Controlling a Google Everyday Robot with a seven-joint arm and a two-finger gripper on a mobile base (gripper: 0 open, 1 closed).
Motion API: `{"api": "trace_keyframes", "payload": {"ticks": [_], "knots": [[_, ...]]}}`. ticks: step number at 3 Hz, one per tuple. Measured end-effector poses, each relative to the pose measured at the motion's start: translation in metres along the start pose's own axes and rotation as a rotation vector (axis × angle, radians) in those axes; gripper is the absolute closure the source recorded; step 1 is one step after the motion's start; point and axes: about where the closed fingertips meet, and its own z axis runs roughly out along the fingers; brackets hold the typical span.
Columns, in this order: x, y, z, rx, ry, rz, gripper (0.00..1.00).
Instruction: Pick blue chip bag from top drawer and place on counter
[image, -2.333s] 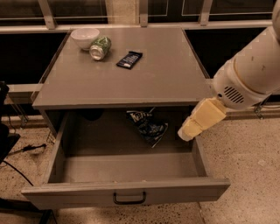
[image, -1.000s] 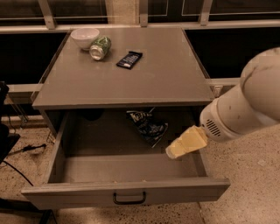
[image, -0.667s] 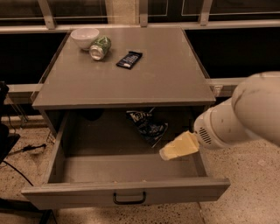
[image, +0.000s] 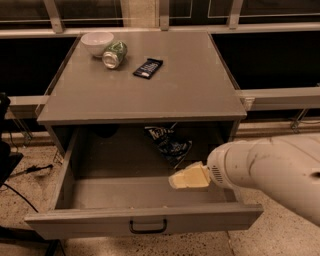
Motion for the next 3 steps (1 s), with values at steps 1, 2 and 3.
{"api": "trace_keyframes", "payload": {"ticks": [1, 2, 3], "knots": [[-0.020, 0.002, 0.014, 0.011, -0.147, -0.059, 0.00], [-0.021, 0.001, 0.013, 0.016, -0.150, -0.058, 0.00], [-0.006, -0.002, 0.018, 0.047, -0.133, -0.044, 0.00]]}}
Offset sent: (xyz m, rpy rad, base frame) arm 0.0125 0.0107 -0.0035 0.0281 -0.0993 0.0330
